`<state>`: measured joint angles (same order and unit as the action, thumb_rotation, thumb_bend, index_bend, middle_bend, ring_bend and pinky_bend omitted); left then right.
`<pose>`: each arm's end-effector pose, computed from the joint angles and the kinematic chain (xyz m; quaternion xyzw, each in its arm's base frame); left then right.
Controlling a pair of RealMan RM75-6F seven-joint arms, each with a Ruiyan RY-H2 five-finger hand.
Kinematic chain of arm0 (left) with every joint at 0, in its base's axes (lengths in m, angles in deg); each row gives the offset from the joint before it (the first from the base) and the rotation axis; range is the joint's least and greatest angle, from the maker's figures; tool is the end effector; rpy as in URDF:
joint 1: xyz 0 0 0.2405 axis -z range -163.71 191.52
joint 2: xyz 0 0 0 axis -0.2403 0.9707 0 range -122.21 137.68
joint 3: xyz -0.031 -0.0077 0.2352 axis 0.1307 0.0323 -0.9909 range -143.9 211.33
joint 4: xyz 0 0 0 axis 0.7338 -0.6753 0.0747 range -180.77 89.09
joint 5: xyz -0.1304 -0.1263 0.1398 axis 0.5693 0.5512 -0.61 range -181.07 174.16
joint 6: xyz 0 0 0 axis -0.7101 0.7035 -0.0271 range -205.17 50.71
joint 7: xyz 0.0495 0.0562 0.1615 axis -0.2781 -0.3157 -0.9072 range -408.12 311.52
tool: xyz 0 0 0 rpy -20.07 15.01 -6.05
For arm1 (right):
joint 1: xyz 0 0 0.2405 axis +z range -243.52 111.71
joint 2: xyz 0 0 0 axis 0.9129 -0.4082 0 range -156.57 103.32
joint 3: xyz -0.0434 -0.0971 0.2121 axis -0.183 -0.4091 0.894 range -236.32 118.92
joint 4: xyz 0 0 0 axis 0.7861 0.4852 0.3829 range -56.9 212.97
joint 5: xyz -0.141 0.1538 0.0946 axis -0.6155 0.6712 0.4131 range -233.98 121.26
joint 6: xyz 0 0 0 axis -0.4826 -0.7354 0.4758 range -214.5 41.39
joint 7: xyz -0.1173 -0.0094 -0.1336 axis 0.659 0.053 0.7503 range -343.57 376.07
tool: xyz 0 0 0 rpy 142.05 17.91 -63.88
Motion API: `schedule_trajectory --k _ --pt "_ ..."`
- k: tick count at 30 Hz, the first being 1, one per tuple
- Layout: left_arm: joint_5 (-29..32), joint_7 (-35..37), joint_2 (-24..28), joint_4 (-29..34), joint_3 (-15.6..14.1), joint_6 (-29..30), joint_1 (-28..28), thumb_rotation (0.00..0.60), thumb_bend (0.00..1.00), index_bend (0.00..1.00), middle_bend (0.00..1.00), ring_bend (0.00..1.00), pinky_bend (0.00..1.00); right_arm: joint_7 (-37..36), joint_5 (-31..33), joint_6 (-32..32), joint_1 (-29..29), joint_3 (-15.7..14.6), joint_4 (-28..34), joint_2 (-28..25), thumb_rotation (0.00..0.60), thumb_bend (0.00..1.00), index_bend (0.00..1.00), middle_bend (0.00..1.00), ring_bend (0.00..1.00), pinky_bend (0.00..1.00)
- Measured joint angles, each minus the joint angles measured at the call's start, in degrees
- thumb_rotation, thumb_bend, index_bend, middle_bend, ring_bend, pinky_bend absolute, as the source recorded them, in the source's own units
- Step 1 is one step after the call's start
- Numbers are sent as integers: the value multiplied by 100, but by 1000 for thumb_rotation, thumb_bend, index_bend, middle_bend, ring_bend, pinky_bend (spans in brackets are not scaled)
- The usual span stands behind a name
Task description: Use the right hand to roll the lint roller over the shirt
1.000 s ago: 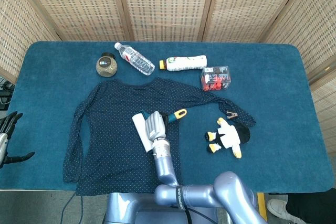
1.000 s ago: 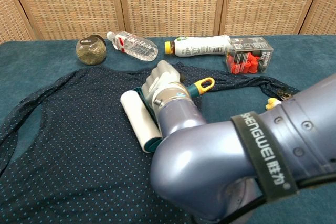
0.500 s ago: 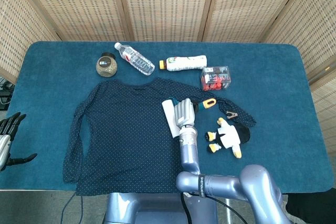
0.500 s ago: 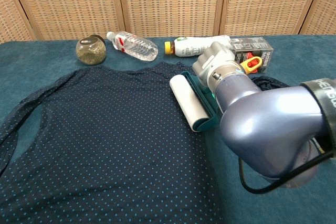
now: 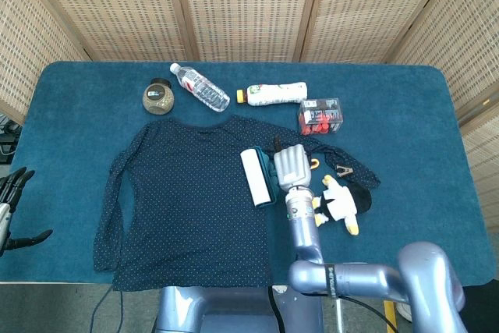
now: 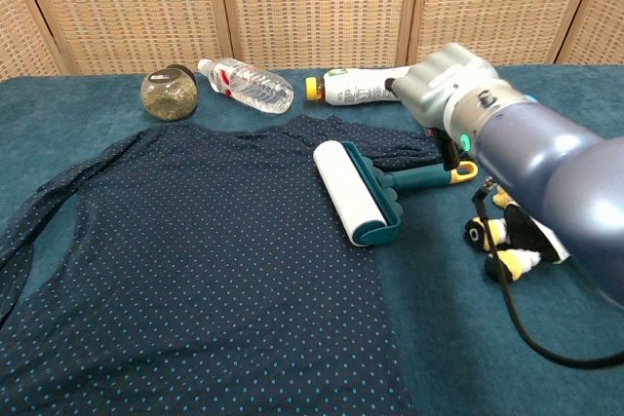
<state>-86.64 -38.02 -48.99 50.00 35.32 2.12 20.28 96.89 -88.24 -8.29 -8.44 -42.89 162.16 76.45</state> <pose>-0.3127 0.2170 0.1519 -0.5779 -0.4580 -0.3849 0.5551 -0.0577 -0.3813 -0.0614 0.7424 -0.1764 0.1487 0.6290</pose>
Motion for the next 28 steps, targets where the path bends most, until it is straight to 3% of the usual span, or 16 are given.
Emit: schedule_trajectory --k 1,3,5,6,8,13,19,23,28 --pt "-32 16 2 -3 -5 24 -9 600 0 0 0 0 0 -307 -250 7 -109 -67 105 -149 600 0 0 681 793 782" --pt "-98 37 7 -11 -22 70 -26 600 0 0 0 0 0 -851 -662 12 -292 -184 256 -396 600 0 0 364 435 444" --pt "-135 36 8 -20 -34 97 -36 600 0 0 0 0 0 -1545 -1168 7 -531 -350 432 -743 600 0 0 159 186 198" --pt "-149 27 7 -25 -36 120 -44 600 0 0 0 0 0 -1843 -1395 0 -638 -432 503 -914 600 0 0 79 90 91" --pt "-166 15 5 -26 -40 154 -57 600 0 0 0 0 0 -2516 -1911 -30 -881 -630 649 -1325 600 0 0 11 9 8" --pt "-232 -7 -5 -17 -54 303 -121 600 0 0 0 0 0 -4046 -2907 -136 -1406 -1075 848 -2132 600 0 0 0 0 0" --pt "-364 -61 -21 8 -92 505 -218 600 0 0 0 0 0 -5775 -3903 24 -2213 -1617 814 -2733 600 0 0 0 0 0" --pt "-449 -156 -39 34 -116 607 -262 600 0 0 0 0 0 -6574 -4316 413 -2893 -1899 759 -2979 600 0 0 0 0 0" --pt "-576 -279 -74 67 -139 789 -332 600 0 0 0 0 0 -7059 -4691 934 -3501 -2088 747 -3193 600 0 0 0 0 0"
